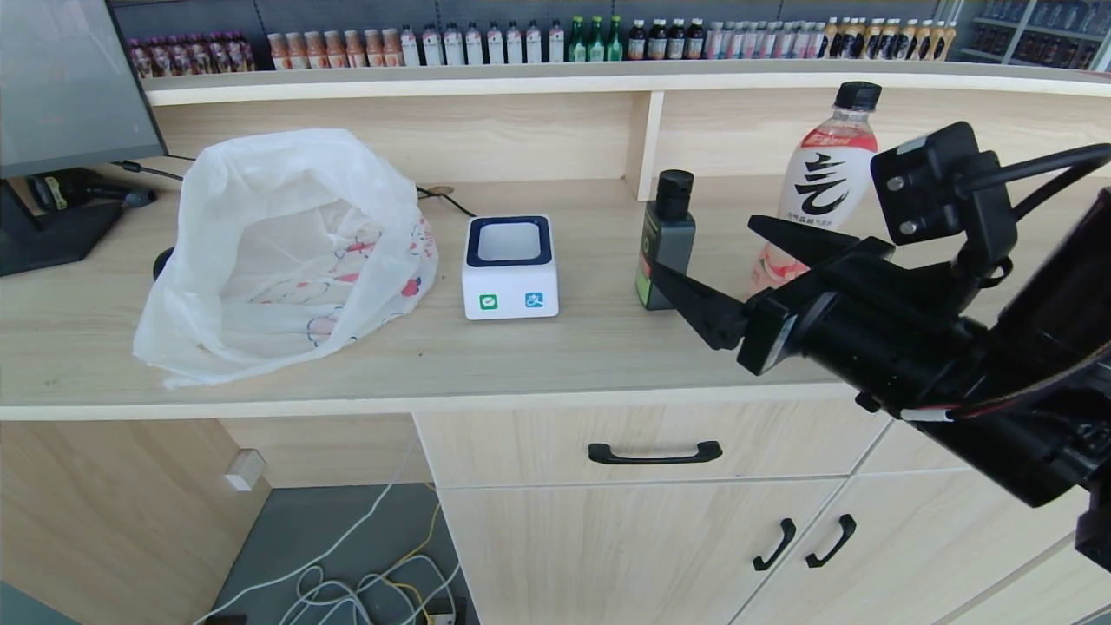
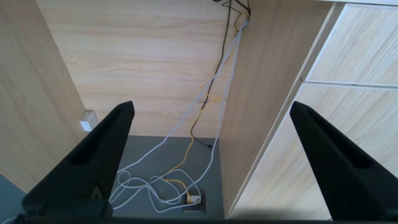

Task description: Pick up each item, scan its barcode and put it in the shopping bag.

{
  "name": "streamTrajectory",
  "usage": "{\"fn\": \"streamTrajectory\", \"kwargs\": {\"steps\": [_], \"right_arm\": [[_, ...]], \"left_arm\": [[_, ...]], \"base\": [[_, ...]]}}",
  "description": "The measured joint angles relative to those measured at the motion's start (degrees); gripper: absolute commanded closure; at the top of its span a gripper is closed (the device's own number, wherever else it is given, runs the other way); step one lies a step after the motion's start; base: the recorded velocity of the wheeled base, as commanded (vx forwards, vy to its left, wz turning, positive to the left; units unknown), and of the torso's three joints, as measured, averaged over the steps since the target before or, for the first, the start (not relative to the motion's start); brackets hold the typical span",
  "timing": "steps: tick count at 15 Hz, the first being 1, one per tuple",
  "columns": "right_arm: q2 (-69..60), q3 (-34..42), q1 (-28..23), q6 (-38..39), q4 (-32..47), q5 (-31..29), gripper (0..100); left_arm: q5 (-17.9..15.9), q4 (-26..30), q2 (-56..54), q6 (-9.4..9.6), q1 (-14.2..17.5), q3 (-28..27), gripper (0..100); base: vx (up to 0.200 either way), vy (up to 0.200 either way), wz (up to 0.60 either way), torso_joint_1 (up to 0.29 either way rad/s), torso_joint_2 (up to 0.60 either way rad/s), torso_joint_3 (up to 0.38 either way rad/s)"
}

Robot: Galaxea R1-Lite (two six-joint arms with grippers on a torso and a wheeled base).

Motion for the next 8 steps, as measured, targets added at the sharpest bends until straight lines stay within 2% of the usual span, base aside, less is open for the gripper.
{"fn": "streamTrajectory", "kwargs": {"steps": [2, 5, 8], "right_arm": [[2.56, -2.45, 0.02, -0.05, 0.00, -0.48, 0], [6.01, -6.56, -0.04, 0.13, 0.04, -7.51, 0], [8.11, -8.28, -0.04, 0.20, 0.11, -10.50, 0]], "left_arm": [[0.00, 0.00, 0.00, 0.00, 0.00, 0.00, 0], [0.00, 0.00, 0.00, 0.00, 0.00, 0.00, 0], [-0.02, 0.00, 0.00, 0.00, 0.00, 0.00, 0]], "base": [[0.000, 0.000, 0.00, 0.000, 0.00, 0.000], [0.000, 0.000, 0.00, 0.000, 0.00, 0.000], [0.000, 0.000, 0.00, 0.000, 0.00, 0.000]]}}
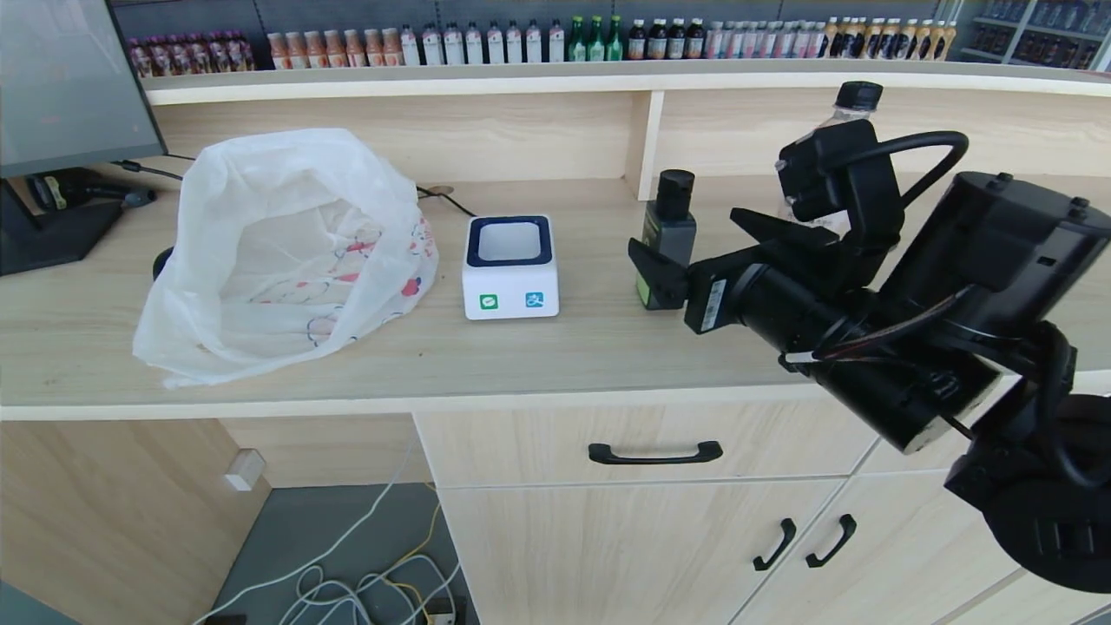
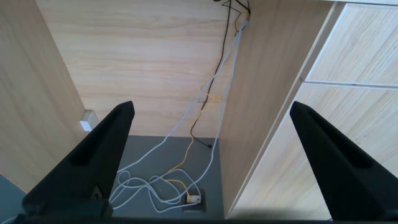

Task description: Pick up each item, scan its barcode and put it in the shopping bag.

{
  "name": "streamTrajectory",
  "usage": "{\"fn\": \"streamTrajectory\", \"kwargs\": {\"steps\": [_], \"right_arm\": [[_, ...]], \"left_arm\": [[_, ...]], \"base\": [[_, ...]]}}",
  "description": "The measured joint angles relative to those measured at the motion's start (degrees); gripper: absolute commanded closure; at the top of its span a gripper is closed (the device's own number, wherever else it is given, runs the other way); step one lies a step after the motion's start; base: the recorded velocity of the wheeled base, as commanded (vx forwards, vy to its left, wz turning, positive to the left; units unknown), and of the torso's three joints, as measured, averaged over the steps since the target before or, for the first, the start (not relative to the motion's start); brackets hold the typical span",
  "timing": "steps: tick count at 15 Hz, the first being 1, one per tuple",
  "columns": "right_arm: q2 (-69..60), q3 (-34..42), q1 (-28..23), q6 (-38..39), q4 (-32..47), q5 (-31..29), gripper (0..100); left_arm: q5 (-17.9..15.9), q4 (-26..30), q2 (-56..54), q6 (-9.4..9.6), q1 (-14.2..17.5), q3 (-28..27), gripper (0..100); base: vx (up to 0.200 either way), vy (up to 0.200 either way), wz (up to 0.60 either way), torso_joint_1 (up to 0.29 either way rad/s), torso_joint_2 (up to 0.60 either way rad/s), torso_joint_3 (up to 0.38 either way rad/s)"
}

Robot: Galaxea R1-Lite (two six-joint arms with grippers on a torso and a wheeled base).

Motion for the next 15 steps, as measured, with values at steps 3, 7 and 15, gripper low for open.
{"fn": "streamTrajectory", "kwargs": {"steps": [3, 7, 15], "right_arm": [[1.93, -1.76, -0.05, 1.10, -0.13, -1.85, 0], [5.51, -5.62, -0.22, 1.29, -0.13, -3.80, 0], [11.47, -11.50, -1.68, 3.91, -0.20, -8.45, 0]], "left_arm": [[0.00, 0.00, 0.00, -0.02, 0.00, 0.00, 0], [0.00, 0.00, 0.00, 0.00, 0.00, 0.00, 0], [0.00, 0.00, 0.00, -0.02, 0.00, 0.00, 0]], "base": [[0.000, 0.000, 0.00, 0.000, 0.00, 0.000], [0.000, 0.000, 0.00, 0.000, 0.00, 0.000], [0.000, 0.000, 0.00, 0.000, 0.00, 0.000]]}}
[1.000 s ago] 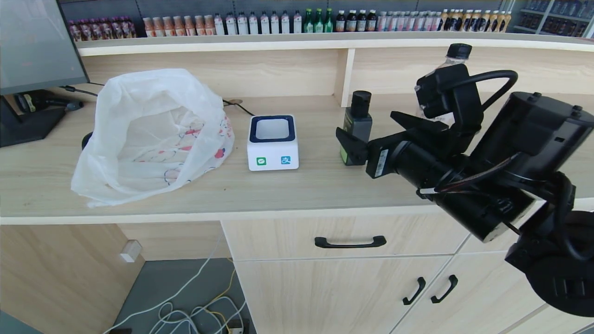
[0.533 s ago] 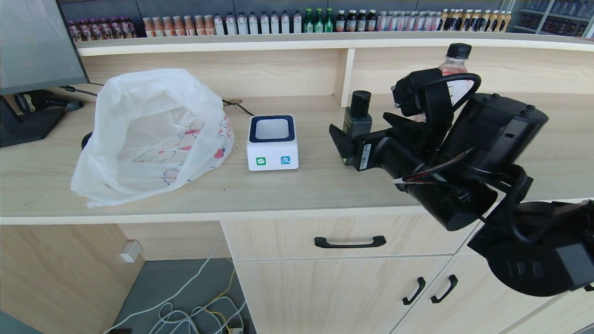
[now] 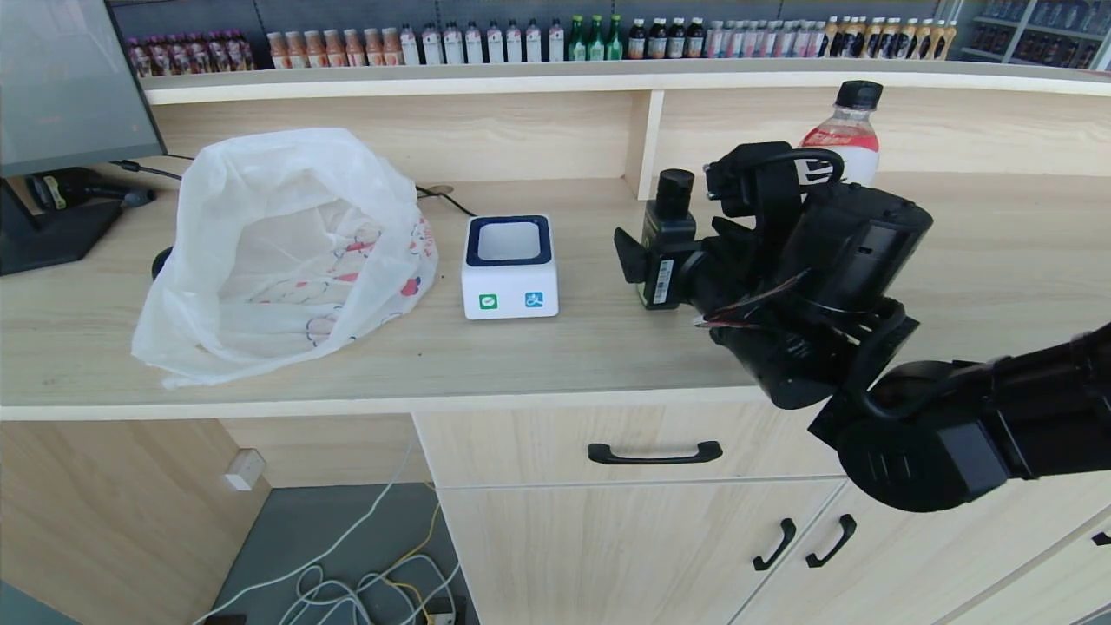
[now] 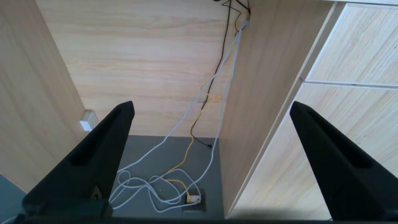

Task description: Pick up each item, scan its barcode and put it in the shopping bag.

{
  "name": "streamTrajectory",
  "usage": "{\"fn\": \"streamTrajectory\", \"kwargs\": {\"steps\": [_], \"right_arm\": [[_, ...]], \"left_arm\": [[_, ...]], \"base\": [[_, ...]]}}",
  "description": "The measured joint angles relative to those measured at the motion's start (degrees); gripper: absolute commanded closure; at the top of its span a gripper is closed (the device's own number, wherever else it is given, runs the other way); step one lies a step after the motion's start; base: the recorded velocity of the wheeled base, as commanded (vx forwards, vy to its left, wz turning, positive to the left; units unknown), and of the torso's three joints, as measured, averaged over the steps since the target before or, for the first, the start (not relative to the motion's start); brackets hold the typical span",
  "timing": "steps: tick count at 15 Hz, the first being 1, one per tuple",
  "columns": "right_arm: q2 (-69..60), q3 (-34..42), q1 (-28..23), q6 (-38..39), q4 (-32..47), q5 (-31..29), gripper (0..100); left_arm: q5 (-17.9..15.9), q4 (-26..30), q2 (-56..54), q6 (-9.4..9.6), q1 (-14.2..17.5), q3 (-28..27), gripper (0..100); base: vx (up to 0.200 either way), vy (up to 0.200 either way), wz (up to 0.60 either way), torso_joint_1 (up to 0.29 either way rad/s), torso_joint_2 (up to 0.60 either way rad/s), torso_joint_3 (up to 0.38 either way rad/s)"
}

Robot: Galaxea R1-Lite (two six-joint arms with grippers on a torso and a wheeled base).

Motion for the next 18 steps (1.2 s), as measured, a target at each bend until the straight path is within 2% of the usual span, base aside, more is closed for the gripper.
{"fn": "streamTrajectory", "kwargs": {"steps": [6, 13, 18], "right_arm": [[2.65, -3.16, -0.11, 3.18, -0.71, -3.15, 0], [5.36, -5.84, -0.62, 3.01, -0.79, -3.72, 0], [7.68, -7.44, -3.05, 3.01, -2.10, -3.73, 0]], "left_arm": [[0.00, 0.02, 0.00, 0.00, 0.00, 0.00, 0], [0.02, 0.00, 0.00, 0.02, 0.00, 0.00, 0], [0.02, 0.02, 0.00, 0.02, 0.00, 0.00, 0]], "base": [[0.000, 0.000, 0.00, 0.000, 0.00, 0.000], [0.000, 0.000, 0.00, 0.000, 0.00, 0.000], [0.000, 0.000, 0.00, 0.000, 0.00, 0.000]]}}
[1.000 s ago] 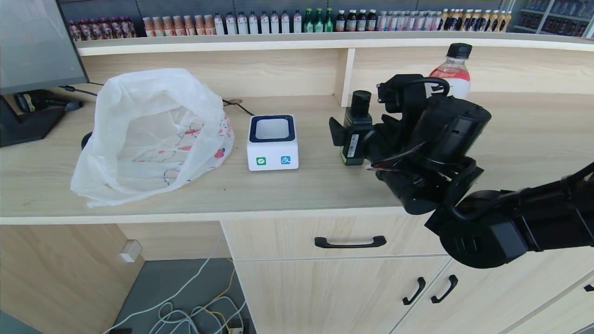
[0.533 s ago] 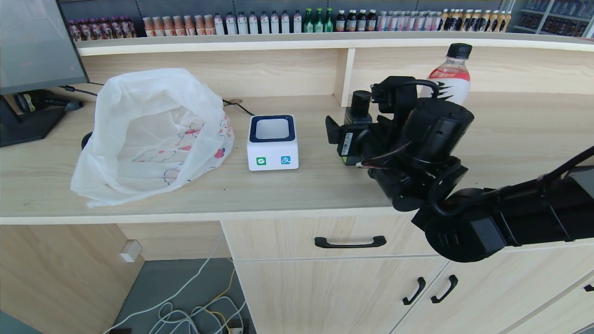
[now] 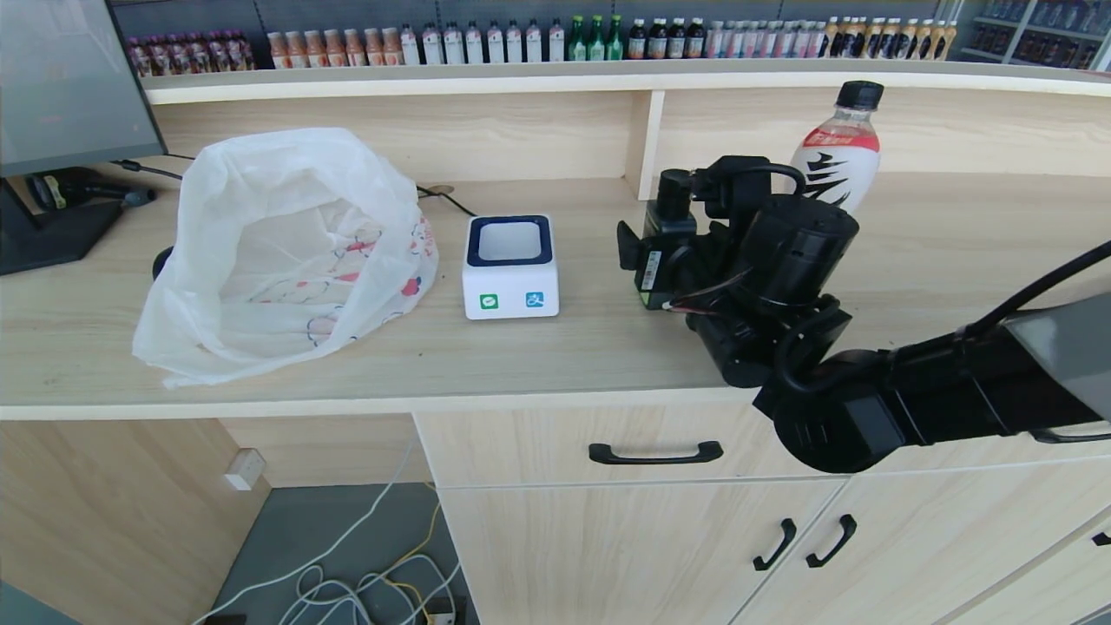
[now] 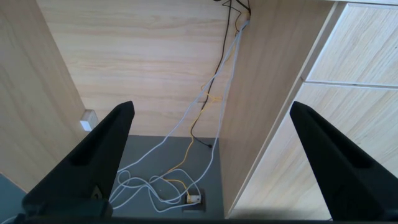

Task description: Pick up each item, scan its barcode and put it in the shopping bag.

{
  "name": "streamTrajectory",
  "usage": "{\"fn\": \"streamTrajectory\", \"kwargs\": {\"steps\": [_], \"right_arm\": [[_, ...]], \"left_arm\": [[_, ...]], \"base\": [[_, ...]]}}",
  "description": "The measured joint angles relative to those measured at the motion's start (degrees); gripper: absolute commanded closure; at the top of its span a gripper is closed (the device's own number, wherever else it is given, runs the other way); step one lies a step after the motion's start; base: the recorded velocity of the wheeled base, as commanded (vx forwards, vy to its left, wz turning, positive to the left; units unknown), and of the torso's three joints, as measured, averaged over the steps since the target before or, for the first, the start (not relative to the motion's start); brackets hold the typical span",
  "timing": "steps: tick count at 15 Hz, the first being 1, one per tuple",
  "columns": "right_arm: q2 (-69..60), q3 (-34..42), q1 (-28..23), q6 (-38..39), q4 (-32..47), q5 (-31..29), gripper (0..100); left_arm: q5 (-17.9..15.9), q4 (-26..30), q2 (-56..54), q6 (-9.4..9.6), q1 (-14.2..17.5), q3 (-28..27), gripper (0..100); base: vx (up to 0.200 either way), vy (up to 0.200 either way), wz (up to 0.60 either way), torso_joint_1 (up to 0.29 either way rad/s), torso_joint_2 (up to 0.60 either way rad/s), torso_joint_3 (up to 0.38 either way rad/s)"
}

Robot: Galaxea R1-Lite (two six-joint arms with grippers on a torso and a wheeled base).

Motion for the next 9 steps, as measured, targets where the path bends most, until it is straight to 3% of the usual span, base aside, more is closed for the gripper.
{"fn": "streamTrajectory", "kwargs": {"steps": [9], "right_arm": [[1.79, 0.00, -1.13, -0.22, -0.91, 0.09, 0]], "left_arm": [[-0.02, -0.02, 0.00, 0.00, 0.00, 0.00, 0]], "base": [[0.000, 0.000, 0.00, 0.000, 0.00, 0.000]]}}
